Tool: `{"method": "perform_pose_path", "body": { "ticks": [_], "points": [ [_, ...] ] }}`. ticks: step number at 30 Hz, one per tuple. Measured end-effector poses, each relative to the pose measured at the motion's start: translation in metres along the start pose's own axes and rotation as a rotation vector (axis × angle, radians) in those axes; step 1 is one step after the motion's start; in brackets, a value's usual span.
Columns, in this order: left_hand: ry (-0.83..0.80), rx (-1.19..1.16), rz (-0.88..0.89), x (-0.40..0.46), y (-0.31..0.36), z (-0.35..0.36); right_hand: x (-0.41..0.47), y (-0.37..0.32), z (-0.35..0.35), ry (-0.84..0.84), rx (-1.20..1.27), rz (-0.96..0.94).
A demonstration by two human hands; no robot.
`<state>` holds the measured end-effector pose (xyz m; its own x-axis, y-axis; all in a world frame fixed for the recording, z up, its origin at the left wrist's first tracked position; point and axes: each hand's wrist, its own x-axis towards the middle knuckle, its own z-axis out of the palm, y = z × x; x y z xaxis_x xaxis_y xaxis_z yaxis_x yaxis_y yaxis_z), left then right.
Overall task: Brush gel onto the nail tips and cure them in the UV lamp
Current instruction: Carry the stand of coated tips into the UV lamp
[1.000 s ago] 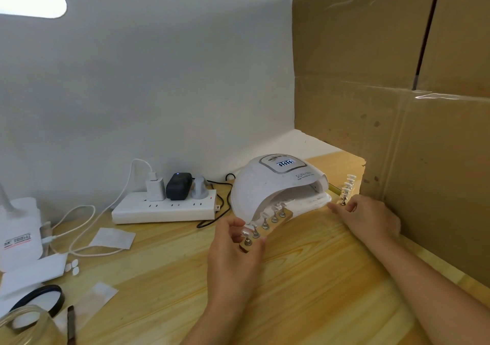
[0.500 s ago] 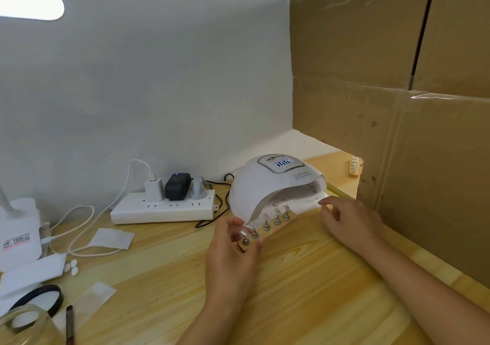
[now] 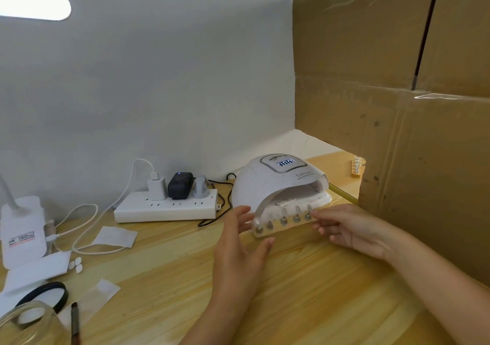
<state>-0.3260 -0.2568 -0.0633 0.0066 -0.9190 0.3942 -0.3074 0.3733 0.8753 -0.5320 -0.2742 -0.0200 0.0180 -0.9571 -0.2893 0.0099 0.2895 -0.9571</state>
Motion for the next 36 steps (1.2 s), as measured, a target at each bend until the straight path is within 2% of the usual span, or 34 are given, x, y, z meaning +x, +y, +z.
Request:
{"method": "perform_pose_path", "body": {
  "ticks": [4, 7, 18, 23, 27, 30, 34, 36],
  "points": [
    [0.013, -0.026, -0.056, 0.002, 0.001, 0.001, 0.001, 0.001, -0.014, 0.198, 0.23, 0.02],
    [-0.03, -0.055, -0.117, 0.002, -0.001, 0.002, 0.007, 0.0, -0.016, 0.276, 0.288, 0.036],
    [-0.134, 0.0, -0.175, 0.002, -0.004, 0.003, 0.051, -0.016, 0.012, 0.301, 0.229, 0.057],
    [-0.154, 0.046, -0.173, 0.002, -0.002, 0.002, 0.067, -0.017, 0.021, 0.485, -0.036, 0.004],
    [-0.164, 0.049, -0.174, 0.001, 0.0, 0.001, 0.072, -0.01, 0.026, 0.542, -0.002, -0.003],
    [-0.165, 0.05, -0.17, 0.001, -0.001, 0.001, 0.059, -0.004, 0.03, 0.488, 0.003, -0.137],
    [-0.154, 0.059, -0.17, 0.001, -0.001, 0.001, 0.021, 0.006, 0.034, 0.541, -0.487, -0.405],
    [-0.152, 0.06, -0.163, 0.001, -0.002, 0.001, 0.001, 0.002, 0.039, 0.58, -0.684, -0.634]
  ]
}}
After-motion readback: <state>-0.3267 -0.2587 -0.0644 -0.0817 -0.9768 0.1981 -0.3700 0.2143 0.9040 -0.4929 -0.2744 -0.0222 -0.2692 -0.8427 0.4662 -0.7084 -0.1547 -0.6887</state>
